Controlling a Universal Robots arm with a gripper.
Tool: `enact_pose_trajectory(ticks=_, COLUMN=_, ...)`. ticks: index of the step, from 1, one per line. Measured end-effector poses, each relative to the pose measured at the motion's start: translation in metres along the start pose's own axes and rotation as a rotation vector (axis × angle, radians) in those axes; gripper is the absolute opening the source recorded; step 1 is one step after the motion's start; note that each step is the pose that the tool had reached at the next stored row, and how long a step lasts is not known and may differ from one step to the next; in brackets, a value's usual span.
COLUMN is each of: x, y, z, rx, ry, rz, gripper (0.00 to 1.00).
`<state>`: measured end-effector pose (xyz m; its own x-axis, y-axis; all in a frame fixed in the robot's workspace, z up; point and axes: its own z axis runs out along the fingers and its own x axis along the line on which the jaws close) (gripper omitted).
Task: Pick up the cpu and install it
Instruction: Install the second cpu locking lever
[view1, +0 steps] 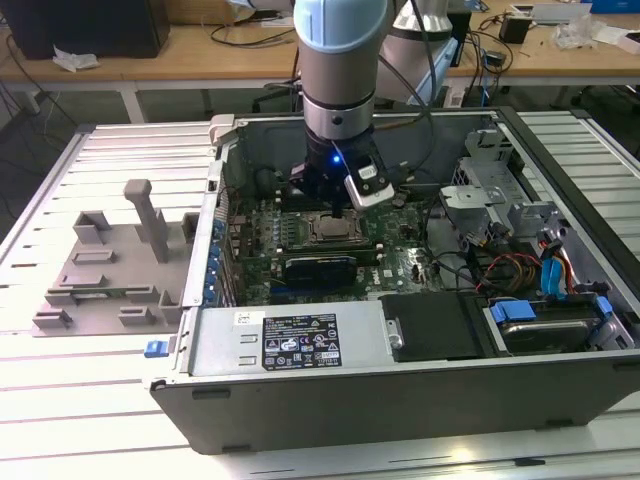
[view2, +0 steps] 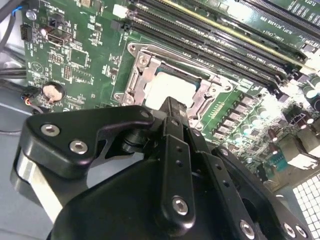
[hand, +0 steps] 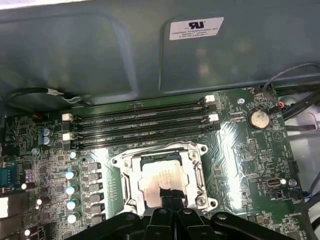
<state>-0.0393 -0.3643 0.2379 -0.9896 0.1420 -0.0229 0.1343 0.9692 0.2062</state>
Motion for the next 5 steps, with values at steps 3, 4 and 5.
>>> enact_pose_trajectory(ticks=3, x=0.0000, y=0.0001, z=-0.0005, rx=0.0000, ry=-0.0001, rz=0.000, gripper=0.11)
enact_pose_trajectory(ticks=4, x=0.0000, y=0.0002, z=-0.0008, rx=0.0000, ry=-0.0001, rz=0.000, gripper=0.11)
enact_pose_trajectory(ticks=5, x=0.0000, y=0.0002, z=-0.0012, rx=0.0000, ry=0.0000, rz=0.000, gripper=0.11)
